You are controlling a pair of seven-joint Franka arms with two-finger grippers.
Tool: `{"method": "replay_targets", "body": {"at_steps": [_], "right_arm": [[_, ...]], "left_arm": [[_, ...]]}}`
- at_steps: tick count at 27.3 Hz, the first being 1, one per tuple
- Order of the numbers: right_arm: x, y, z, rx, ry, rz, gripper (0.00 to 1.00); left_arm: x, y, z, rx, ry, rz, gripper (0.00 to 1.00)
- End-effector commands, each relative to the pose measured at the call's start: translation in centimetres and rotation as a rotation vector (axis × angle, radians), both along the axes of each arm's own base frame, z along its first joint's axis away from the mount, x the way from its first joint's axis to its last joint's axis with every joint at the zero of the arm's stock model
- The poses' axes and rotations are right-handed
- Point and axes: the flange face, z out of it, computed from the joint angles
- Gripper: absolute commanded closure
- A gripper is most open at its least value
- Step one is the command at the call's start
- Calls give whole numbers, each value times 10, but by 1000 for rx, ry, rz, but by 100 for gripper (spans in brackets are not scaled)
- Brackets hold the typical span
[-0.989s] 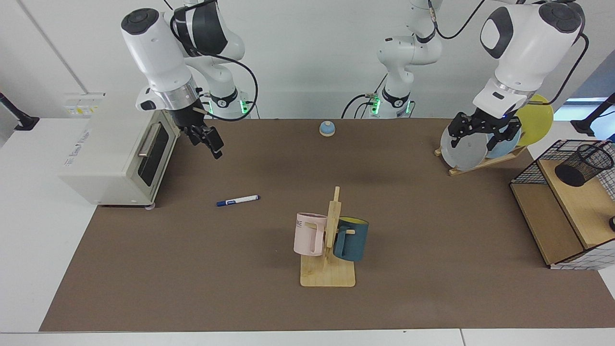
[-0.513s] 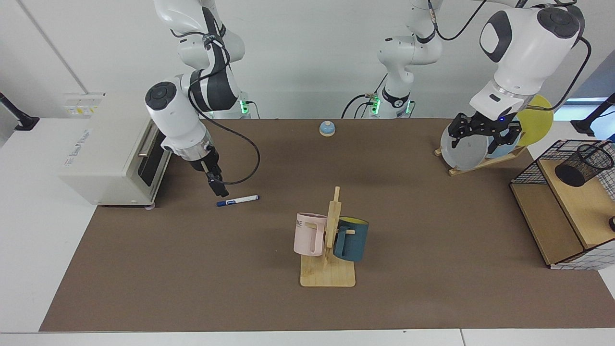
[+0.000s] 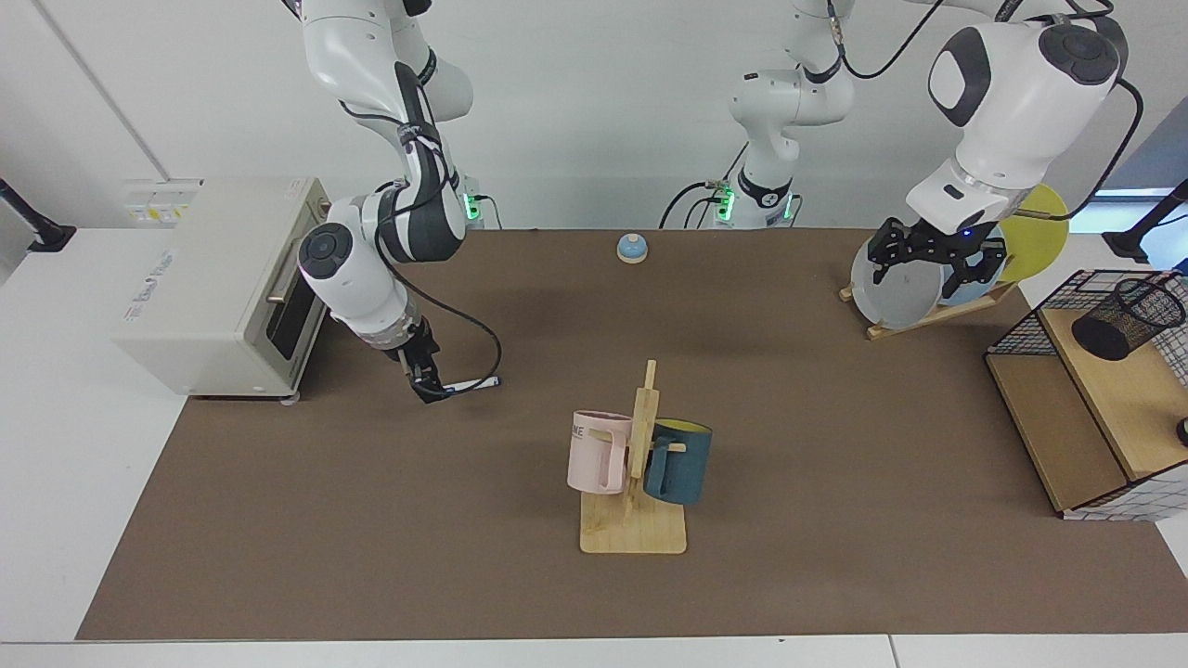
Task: Put markers into pen holder
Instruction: 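Move the right gripper toward the white marker with blue cap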
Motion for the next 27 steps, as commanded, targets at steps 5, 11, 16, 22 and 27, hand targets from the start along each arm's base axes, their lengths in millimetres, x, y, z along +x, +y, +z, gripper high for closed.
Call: {"method": "replay_targets", "body": {"at_steps": [5,11,16,22,27], "right_arm": [[1,-10,-30,8,1,-53,0],[-5,-13,-43,22,-3,-69,0],[-8,-22,-49,24,5,-74,0],[-9,-23,-58,37,13,-56,0],[-9,-29,-59,38,12,-53,0]], "left_arm": [[-13,3,-2,2,-24,-103,0],[-13,5,-2,2,-24,-167,0],[-14,10,-2,3,-20,-238,0],[-19,8,-2,7,17,-347,0],[-17,10,-2,8,6,-466,0]]}}
